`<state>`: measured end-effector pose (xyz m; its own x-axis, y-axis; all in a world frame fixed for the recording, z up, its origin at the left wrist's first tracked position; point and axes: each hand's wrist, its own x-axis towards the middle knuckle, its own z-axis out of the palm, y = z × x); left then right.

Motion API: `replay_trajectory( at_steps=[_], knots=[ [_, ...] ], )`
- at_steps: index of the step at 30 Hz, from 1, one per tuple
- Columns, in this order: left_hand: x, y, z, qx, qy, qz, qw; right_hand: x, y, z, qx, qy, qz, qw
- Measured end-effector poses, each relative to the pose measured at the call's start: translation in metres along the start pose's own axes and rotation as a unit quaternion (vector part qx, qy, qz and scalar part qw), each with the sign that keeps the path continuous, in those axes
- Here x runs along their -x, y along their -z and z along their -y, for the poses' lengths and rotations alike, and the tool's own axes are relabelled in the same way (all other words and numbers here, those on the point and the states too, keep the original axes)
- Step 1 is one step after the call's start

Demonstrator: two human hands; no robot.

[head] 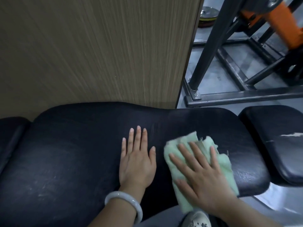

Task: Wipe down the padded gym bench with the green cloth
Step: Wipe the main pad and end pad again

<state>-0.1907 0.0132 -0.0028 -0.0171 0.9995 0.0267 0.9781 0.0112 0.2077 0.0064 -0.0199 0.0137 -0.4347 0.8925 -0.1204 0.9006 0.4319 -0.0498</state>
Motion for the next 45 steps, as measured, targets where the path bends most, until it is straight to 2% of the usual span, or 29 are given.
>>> replay_trajectory(
  at_steps=[2,8,13,18,21,27,33,38,42,45],
  knots=[
    [0.0,-0.003,0.0,-0.005,0.0,-0.01,1.0,0.01,-0.001,-0.01,0.008,0.035,-0.001,0.999],
    [-0.001,-0.011,0.004,-0.024,-0.016,-0.054,0.998,-0.1,0.015,0.014,-0.013,-0.071,0.009,0.997],
    [-0.003,-0.014,0.005,-0.034,-0.018,-0.059,0.998,-0.128,0.016,0.012,-0.037,-0.024,0.001,0.999],
    [-0.003,-0.014,0.006,-0.04,-0.013,-0.058,0.997,-0.101,0.016,-0.06,-0.038,-0.178,0.005,0.983],
    [-0.003,-0.015,0.007,-0.047,-0.018,-0.057,0.997,-0.071,0.017,-0.095,-0.044,-0.241,0.02,0.969],
    [-0.003,-0.014,0.008,-0.05,-0.023,-0.05,0.997,-0.004,0.011,-0.095,-0.059,-0.325,0.026,0.943],
    [-0.003,-0.007,-0.003,-0.025,-0.013,-0.044,0.999,-0.002,0.014,-0.094,-0.06,-0.32,0.037,0.945],
    [0.009,-0.027,-0.09,-0.015,-0.142,-0.017,0.99,-0.045,0.02,-0.129,-0.096,-0.283,0.014,0.954],
    [0.012,-0.038,-0.124,-0.002,-0.105,-0.016,0.994,-0.048,0.017,-0.135,-0.135,-0.292,-0.01,0.947],
    [0.011,-0.039,-0.125,-0.002,-0.109,-0.023,0.994,-0.016,0.008,-0.115,-0.103,-0.309,-0.063,0.943]
  ],
)
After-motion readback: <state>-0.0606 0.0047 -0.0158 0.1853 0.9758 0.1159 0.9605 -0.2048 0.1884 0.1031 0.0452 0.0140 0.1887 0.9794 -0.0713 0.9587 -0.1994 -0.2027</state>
